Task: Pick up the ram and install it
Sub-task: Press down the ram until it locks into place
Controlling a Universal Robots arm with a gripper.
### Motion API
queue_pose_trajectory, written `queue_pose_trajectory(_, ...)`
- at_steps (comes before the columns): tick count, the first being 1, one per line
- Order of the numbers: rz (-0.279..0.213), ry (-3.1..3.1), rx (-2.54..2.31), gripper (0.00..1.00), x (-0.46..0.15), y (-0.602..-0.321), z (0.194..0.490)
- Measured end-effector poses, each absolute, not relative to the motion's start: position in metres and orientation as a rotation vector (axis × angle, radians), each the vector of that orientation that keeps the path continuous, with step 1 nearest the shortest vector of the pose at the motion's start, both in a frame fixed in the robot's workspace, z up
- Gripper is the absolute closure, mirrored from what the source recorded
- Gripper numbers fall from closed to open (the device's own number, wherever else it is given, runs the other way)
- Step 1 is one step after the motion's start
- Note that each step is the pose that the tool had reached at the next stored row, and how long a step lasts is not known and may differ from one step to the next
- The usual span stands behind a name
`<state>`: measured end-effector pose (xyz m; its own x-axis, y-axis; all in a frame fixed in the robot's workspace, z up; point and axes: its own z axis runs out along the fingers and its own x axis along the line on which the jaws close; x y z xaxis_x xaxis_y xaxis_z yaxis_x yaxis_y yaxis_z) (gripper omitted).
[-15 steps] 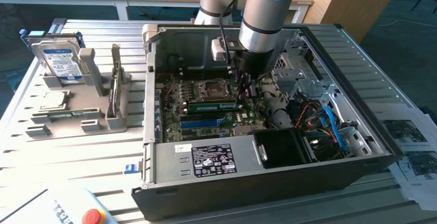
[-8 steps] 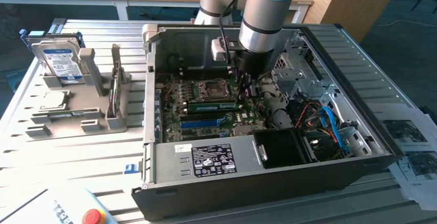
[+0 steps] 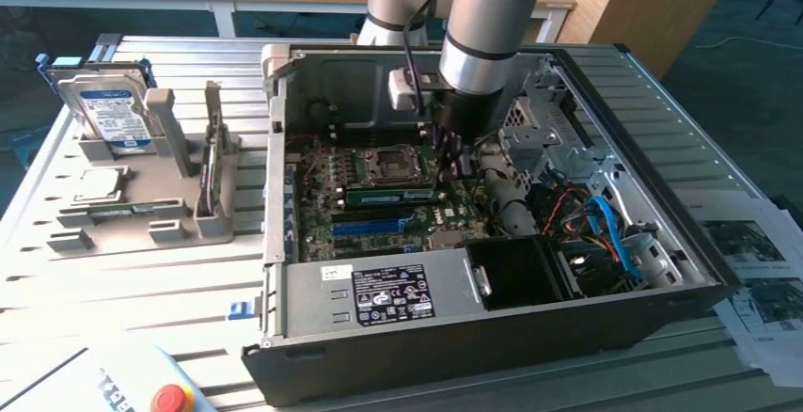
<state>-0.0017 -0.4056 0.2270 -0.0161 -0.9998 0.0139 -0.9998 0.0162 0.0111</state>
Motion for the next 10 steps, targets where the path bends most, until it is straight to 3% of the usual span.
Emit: queue_pose_trajectory(10, 0.003, -2.227, 2.191, 0.90, -0.0017, -0.4056, 0.2318)
